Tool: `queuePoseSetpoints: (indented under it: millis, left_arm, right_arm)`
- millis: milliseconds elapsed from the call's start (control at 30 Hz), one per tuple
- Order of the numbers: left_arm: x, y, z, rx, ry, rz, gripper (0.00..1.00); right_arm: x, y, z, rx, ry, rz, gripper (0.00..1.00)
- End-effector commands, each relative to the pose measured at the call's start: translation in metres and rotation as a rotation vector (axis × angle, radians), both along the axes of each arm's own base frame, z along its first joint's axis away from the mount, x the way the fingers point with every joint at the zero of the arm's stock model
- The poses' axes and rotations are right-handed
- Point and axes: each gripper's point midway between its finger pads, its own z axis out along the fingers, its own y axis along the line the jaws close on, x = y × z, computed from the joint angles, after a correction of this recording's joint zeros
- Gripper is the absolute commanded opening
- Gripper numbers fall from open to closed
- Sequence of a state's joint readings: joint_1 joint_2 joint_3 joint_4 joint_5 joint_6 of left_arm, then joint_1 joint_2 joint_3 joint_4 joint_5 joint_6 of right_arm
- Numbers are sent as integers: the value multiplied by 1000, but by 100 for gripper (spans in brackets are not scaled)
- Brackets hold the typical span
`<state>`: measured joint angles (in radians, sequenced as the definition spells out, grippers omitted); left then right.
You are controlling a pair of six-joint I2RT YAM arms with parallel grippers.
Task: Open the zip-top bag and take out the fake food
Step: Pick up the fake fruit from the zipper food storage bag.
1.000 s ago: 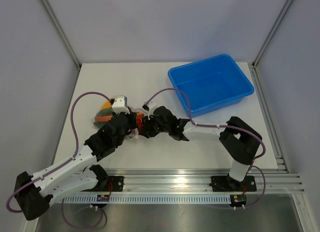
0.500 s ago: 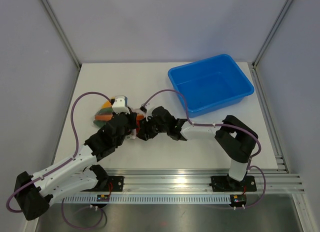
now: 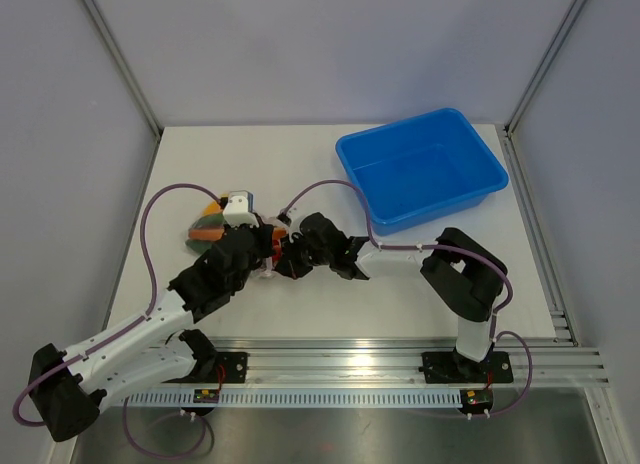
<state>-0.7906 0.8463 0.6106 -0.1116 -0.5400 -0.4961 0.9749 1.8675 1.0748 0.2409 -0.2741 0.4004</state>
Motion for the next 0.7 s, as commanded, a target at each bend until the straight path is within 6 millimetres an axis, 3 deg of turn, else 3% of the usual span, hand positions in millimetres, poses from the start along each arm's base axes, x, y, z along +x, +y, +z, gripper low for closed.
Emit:
queuePoseSetpoints:
  millis: [0,267,367,400,667]
  left_arm:
    - [6,-5,17,-67,-45,12,0]
    - [7,-7,11,-59,-32,3,0]
    - [8,-9,7,-47,-21,0,0]
    - [9,-10,2,-47,-8,1,0]
    - [17,-17,-16,4,37,8,0]
  right_arm:
    - [8,9,35,88,-59,-9,0]
    - [13,-3,59,102,-115,-56,0]
    - [16,-11,73,110,-157,-88,0]
    - [19,-19,86,114,-193,-116,0]
    - [30,-40,100,36,-266,-179,0]
